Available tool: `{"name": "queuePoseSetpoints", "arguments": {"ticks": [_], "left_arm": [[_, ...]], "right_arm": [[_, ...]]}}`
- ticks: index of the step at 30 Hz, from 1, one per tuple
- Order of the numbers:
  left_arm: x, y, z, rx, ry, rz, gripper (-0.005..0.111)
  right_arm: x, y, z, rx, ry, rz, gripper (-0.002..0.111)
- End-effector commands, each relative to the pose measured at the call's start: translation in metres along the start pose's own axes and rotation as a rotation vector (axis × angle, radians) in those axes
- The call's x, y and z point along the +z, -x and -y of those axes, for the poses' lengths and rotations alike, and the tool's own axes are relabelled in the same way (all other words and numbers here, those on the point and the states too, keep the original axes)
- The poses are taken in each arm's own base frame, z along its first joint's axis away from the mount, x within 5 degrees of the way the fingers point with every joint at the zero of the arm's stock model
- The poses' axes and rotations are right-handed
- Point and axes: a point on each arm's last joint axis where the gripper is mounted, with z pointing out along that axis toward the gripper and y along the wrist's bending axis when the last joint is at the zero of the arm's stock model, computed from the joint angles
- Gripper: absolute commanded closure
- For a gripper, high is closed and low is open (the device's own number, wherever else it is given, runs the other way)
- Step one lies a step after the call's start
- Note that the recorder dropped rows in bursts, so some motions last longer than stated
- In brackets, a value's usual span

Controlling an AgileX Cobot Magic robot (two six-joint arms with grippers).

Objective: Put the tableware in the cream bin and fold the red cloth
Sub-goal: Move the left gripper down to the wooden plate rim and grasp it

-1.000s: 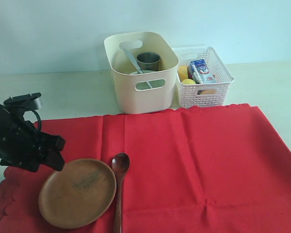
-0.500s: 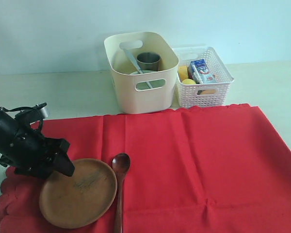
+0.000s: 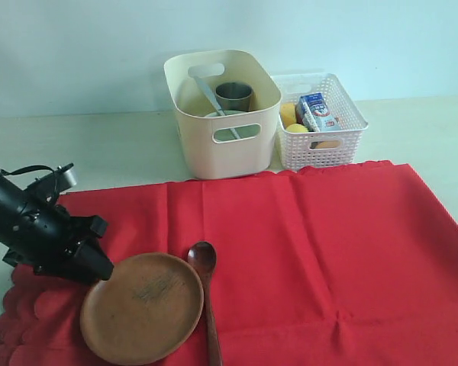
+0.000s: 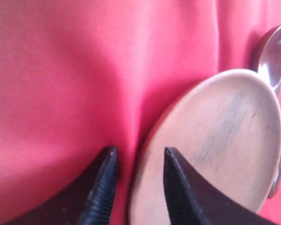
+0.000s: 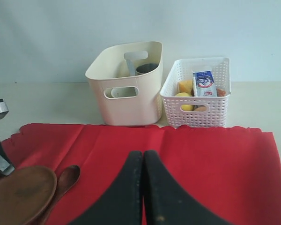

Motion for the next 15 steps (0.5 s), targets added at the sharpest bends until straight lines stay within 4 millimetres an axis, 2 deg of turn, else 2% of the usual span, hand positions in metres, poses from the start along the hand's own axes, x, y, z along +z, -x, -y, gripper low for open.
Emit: {"name": "queuePoseSetpoints", "arguments": {"ticks": [1,8,15], "left_arm": [[-0.006,0.002,0.003,0.002,-0.010,0.013,0.069],[-0.004,0.000,0.001,0.014,-0.007,-0.015,0.069],[0.015,-0.005,0.003,0.003,-0.041,-0.097,0.069]], "right_arm": [[0.000,-0.001,0.000,0.002,-0.001,0.005,0.108],[0.000,-0.001,0.000,0.002,-0.001,0.005,0.108],[0.000,-0.001,0.000,0.006,0.001,0.005,0.108]]}}
